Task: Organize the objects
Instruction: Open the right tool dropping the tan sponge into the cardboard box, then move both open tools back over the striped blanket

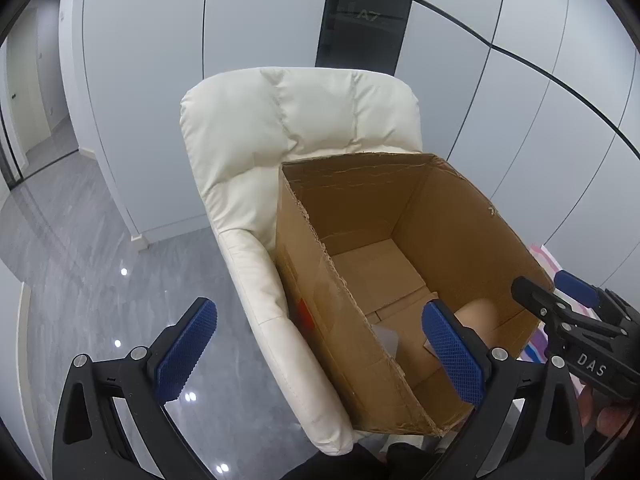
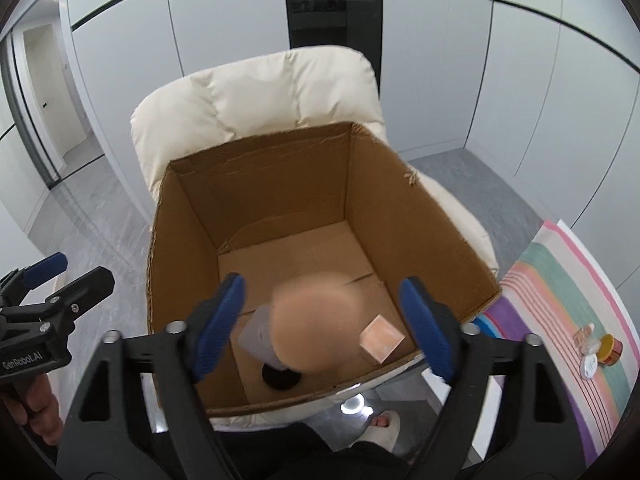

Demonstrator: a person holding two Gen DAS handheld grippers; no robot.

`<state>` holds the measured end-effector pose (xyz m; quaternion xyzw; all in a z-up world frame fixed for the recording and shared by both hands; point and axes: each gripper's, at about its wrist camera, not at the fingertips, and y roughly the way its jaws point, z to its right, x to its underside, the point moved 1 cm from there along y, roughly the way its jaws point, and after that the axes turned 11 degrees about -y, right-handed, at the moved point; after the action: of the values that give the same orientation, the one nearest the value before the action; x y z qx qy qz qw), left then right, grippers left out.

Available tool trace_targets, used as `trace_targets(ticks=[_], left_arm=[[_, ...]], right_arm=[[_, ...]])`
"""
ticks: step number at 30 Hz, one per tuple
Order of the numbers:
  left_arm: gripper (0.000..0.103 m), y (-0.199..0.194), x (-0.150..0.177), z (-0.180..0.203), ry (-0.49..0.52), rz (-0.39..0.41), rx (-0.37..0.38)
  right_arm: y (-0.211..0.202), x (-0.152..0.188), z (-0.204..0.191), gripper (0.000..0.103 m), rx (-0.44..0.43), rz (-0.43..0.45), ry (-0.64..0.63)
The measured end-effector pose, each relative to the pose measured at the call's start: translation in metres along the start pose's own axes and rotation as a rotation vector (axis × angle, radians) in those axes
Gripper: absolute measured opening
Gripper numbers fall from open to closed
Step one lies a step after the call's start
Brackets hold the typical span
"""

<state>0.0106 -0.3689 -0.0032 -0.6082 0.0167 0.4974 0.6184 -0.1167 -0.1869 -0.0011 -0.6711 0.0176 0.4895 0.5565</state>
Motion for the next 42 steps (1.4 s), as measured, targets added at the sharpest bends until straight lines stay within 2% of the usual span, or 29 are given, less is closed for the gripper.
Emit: trace_targets(ticks=[7,16,42], left_arm=[[0.103,0.004,0.001,0.015,0.017,-0.008,0.016],[0.103,0.010,0.007,0.052,0.065,-0.021,0.047],[0.103,0.025,0.033,0.148,0.170,-0.067,0.135]], right_arm=[[0.001,0.006,0.015,0.087,0.008,-0.022,0.022],[-0.006,0.021,0.047,0.088,0.031,-0.035,0.060],[-0.039,0.073,0.140,0.088,0.140,-0.065,0.191]])
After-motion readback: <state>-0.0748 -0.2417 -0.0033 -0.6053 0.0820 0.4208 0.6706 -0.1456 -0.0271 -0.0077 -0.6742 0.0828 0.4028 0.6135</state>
